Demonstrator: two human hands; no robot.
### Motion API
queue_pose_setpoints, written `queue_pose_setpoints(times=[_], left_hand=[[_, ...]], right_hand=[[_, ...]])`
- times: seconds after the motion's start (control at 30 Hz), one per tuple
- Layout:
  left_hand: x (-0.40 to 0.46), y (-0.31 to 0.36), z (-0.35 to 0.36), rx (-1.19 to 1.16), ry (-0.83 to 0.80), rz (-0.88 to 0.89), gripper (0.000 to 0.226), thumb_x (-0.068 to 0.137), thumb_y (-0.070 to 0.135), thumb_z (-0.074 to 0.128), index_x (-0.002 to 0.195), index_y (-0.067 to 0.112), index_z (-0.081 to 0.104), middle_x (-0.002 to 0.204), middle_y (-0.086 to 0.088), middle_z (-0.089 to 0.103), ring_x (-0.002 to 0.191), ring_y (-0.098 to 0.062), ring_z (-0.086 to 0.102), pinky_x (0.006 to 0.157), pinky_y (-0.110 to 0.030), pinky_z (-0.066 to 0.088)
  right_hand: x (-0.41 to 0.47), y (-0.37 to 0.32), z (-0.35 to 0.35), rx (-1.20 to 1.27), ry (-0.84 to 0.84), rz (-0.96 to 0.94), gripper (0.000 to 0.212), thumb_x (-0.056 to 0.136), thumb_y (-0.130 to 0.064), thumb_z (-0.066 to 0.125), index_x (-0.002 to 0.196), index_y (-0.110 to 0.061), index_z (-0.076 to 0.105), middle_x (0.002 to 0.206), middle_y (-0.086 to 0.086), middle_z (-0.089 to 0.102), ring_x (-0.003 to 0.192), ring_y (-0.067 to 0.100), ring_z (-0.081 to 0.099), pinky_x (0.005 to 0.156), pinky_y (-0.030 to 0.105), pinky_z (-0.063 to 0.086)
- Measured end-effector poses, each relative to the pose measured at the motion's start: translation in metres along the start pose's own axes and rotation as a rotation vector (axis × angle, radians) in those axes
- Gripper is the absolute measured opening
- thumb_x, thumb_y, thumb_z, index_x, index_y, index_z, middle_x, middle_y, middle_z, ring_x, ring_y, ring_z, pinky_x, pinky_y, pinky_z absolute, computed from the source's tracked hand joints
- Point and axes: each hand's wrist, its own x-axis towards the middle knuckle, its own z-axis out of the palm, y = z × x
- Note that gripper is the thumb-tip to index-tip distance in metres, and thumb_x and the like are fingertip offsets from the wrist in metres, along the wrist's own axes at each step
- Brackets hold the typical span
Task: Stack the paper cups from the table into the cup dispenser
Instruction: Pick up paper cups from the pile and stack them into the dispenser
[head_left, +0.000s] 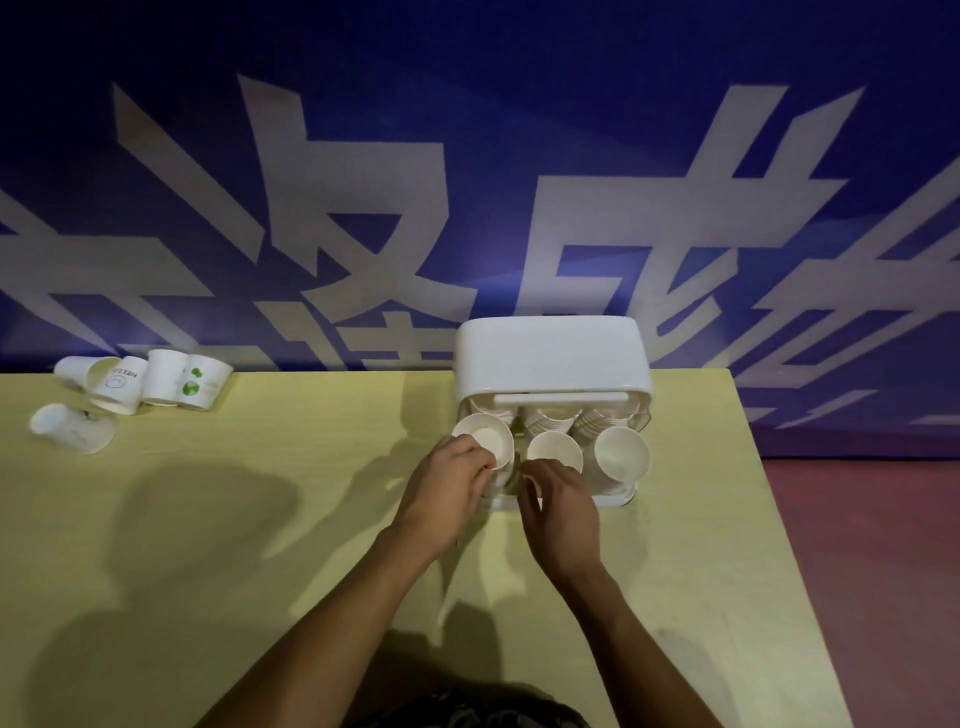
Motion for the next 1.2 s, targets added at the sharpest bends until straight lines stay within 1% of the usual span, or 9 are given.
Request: queue_pose_setpoints(times=[0.17,0.27,0.43,0.53,0.67,0.8,0.97,1.07,1.2], left_hand=[[0.008,-0.005,0.024,0.03,-0.158,-0.07,0.016,0.089,0.013,0.053,0.089,0.019,0.069,0.091,0.001,0.06,0.09,-0.022,0.054,0.076,-0.032,0.047],[0.012,-0.006,0.035,0.023,-0.198,-0.089,0.015,0.09,0.014,0.054,0.089,0.017,0.069,0.09,-0.001,0.06,0.091,-0.024,0.055,0.077,-0.033,0.048],[0.011,-0.005,0.029,-0.031,-0.089,-0.105,0.02,0.091,0.024,0.058,0.109,0.02,0.067,0.108,0.006,0.061,0.099,-0.016,0.054,0.081,-0.031,0.048],[-0.001,-0.02,0.008,-0.062,-0.007,-0.158,0.019,0.092,0.026,0.056,0.109,0.023,0.064,0.107,0.009,0.06,0.096,-0.013,0.054,0.08,-0.028,0.047],[-0.029,-0.066,-0.026,-0.028,0.051,-0.299,0.02,0.093,0.029,0.055,0.11,0.024,0.063,0.106,0.009,0.061,0.097,-0.01,0.055,0.082,-0.027,0.048],[-0.063,-0.122,-0.068,0.013,0.112,-0.431,0.022,0.093,0.031,0.056,0.112,0.022,0.064,0.107,0.006,0.063,0.099,-0.014,0.057,0.083,-0.033,0.051],[-0.096,-0.2,-0.122,-0.005,0.183,-0.579,0.023,0.09,0.025,0.061,0.111,0.019,0.066,0.107,0.002,0.066,0.099,-0.017,0.06,0.083,-0.034,0.051],[-0.111,-0.249,-0.151,-0.019,0.211,-0.638,0.021,0.088,0.023,0.062,0.107,0.017,0.068,0.104,0.0,0.068,0.095,-0.019,0.062,0.081,-0.033,0.051],[-0.125,-0.313,-0.182,0.019,0.251,-0.722,0.019,0.087,0.023,0.061,0.105,0.018,0.068,0.102,0.0,0.067,0.092,-0.022,0.061,0.075,-0.029,0.046]], right_hand=[[0.002,0.007,-0.004,0.02,-0.003,0.008,0.021,0.087,-0.013,0.059,0.104,-0.021,0.07,0.099,-0.004,0.069,0.091,0.021,0.059,0.067,0.029,0.048],[0.003,0.009,-0.005,0.019,-0.008,0.006,0.019,0.087,-0.013,0.059,0.102,-0.02,0.07,0.098,-0.003,0.069,0.09,0.022,0.059,0.067,0.03,0.049],[0.002,-0.001,-0.005,-0.005,-0.009,-0.017,0.02,0.088,-0.015,0.057,0.105,-0.019,0.068,0.101,-0.002,0.068,0.092,0.022,0.058,0.07,0.033,0.051],[0.005,-0.019,0.003,-0.017,-0.038,-0.073,0.019,0.089,-0.014,0.06,0.106,-0.019,0.067,0.1,-0.002,0.067,0.09,0.021,0.058,0.067,0.034,0.051],[0.012,-0.054,0.033,-0.021,-0.153,-0.171,0.015,0.091,-0.022,0.06,0.103,-0.018,0.067,0.097,0.0,0.068,0.086,0.023,0.06,0.066,0.034,0.052],[0.019,-0.097,0.077,-0.053,-0.276,-0.234,0.019,0.091,-0.027,0.062,0.106,-0.018,0.069,0.1,0.002,0.069,0.09,0.025,0.064,0.07,0.035,0.053],[0.027,-0.158,0.132,-0.064,-0.393,-0.245,0.023,0.094,-0.032,0.057,0.112,-0.021,0.067,0.105,0.0,0.069,0.093,0.021,0.064,0.074,0.034,0.054],[0.033,-0.194,0.165,-0.079,-0.423,-0.23,0.024,0.094,-0.03,0.057,0.114,-0.021,0.067,0.107,-0.002,0.069,0.095,0.018,0.064,0.077,0.029,0.051],[0.046,-0.238,0.212,-0.091,-0.461,-0.2,0.023,0.093,-0.029,0.059,0.112,-0.02,0.068,0.105,-0.002,0.07,0.089,0.015,0.065,0.074,0.026,0.048]])
